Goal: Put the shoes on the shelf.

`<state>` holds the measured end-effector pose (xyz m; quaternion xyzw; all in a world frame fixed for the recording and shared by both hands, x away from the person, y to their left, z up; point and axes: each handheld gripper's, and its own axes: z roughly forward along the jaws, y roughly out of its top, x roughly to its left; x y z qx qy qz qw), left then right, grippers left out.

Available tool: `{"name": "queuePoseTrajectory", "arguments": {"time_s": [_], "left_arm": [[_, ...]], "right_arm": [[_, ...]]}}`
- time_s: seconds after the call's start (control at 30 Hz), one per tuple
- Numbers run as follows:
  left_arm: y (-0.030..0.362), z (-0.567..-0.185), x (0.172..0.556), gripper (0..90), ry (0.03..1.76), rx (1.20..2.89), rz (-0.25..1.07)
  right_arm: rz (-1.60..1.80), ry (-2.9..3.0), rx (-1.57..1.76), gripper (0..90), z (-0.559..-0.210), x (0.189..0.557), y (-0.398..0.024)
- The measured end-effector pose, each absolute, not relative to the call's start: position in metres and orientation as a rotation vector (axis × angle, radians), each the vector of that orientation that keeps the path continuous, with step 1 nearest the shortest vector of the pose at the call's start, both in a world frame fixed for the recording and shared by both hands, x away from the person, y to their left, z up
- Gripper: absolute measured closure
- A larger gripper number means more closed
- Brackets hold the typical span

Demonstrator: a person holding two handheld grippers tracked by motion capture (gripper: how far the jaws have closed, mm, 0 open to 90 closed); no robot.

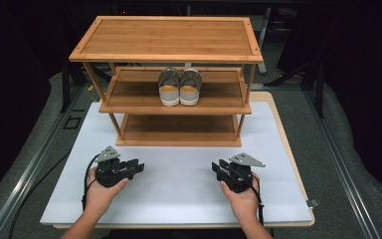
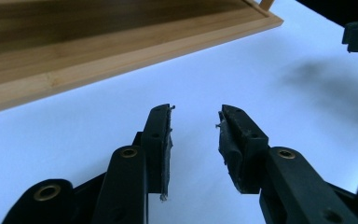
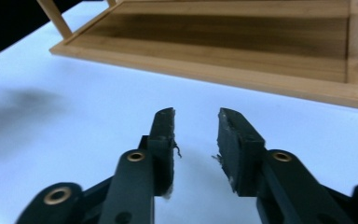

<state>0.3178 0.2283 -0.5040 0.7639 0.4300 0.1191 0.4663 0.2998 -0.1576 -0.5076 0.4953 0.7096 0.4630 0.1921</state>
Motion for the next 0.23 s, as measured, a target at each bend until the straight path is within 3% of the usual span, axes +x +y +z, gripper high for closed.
{"name": "queuePoseTrajectory", "arguments": {"time_s": [0.23], "left_arm": [[0.2307, -0.5135, 0.3166, 55.2, 1.077, 1.893, 0.326]], "right_arm": [[1.291, 2.045, 1.34, 51.0, -0.5192, 0.2968, -0.1508]]}}
